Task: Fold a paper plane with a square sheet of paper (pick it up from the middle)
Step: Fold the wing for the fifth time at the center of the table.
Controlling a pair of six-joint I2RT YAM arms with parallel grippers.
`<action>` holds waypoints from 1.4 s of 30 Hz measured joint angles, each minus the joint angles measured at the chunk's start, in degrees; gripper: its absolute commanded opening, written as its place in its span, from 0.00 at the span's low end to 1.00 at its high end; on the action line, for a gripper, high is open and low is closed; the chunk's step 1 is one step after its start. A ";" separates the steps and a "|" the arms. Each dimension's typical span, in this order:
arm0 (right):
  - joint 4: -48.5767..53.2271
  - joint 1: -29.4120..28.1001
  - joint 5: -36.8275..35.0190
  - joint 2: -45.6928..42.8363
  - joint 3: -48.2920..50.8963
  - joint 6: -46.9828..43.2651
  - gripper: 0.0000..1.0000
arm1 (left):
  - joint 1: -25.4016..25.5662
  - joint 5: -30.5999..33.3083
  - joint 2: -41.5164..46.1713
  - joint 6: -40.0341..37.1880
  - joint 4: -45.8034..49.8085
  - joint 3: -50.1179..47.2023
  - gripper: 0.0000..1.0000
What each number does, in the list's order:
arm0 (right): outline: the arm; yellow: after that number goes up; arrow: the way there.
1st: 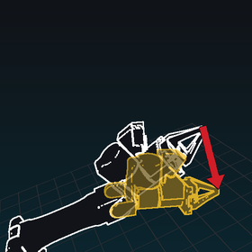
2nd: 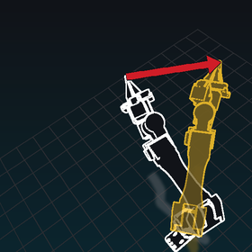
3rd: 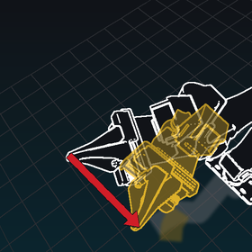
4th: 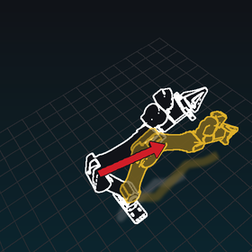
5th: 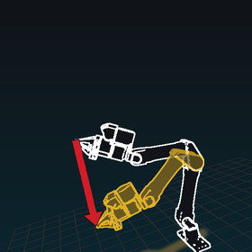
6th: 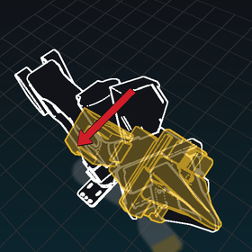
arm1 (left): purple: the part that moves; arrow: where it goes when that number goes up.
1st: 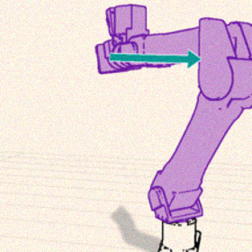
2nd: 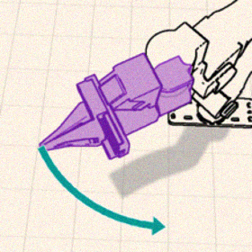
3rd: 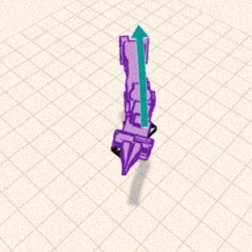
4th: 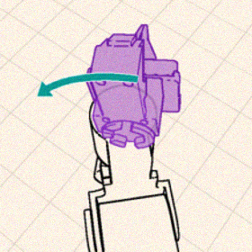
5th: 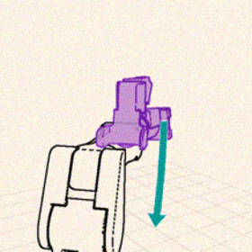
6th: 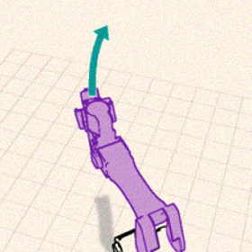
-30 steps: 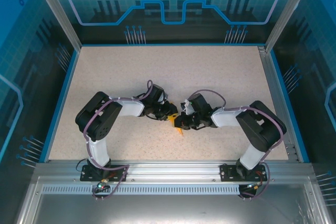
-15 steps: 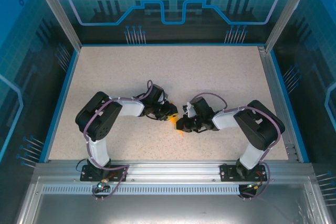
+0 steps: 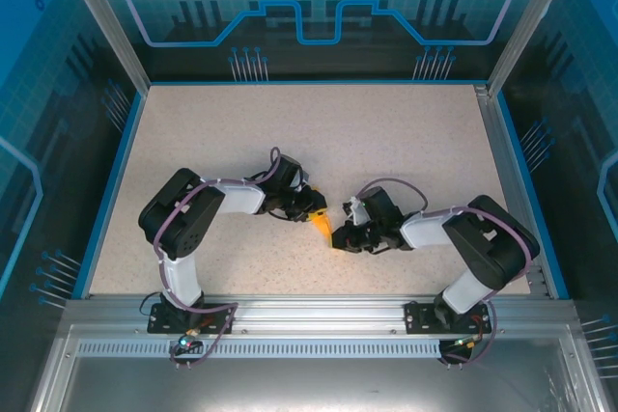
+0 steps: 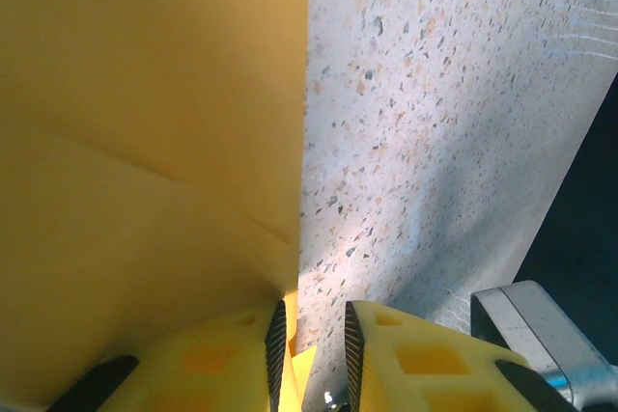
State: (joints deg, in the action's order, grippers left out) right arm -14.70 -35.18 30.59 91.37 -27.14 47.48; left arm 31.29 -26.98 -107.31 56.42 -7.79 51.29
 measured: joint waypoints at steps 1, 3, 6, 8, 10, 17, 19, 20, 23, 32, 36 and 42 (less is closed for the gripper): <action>-0.22 0.02 0.09 -0.31 0.44 -0.04 0.09 | 0.00 0.00 0.00 0.00 0.00 0.00 0.28; -0.46 0.17 0.35 -0.81 1.11 -0.17 0.09 | 0.00 -0.02 0.00 -0.02 0.00 0.00 0.28; 0.15 0.59 0.96 -2.23 2.27 -0.17 0.09 | -0.02 -0.11 0.00 -0.02 -0.02 0.00 0.28; 1.88 0.87 1.18 -3.63 2.86 -0.15 0.09 | -0.04 -0.15 0.00 -0.02 -0.02 0.00 0.28; 5.57 1.11 1.14 -5.68 3.08 -0.15 0.10 | -0.04 -0.17 0.00 -0.02 -0.02 0.00 0.28; 11.91 1.11 0.85 -11.30 -0.66 -0.13 0.14 | -0.07 -0.31 -0.02 -0.02 -0.04 0.00 0.29; 11.69 1.05 0.33 -10.64 -3.72 0.04 0.13 | -0.07 -0.31 -0.02 -0.02 -0.04 -0.02 0.29; 11.43 1.01 0.13 -10.01 -4.96 0.26 0.13 | -0.07 -0.33 -0.02 -0.02 -0.04 -0.02 0.29; 8.96 0.61 -0.37 -6.25 -8.20 1.38 0.13 | -0.11 -0.39 -0.07 -0.02 -0.09 0.00 0.29; 6.16 0.20 -0.81 4.04 -12.96 3.10 0.13 | -0.33 -1.11 -0.22 -0.02 -0.22 0.02 0.29; 5.18 0.20 -0.96 7.78 -13.46 3.30 0.11 | -0.39 -1.29 -0.26 -0.02 -0.22 0.07 0.29; 3.04 0.37 -1.07 9.55 -12.17 3.30 0.08 | -0.44 -1.42 -0.28 -0.07 -0.20 0.17 0.32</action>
State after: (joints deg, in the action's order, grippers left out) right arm -11.66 -34.81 29.52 100.92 -39.31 50.78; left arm 30.85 -28.40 -107.59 56.36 -7.99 51.46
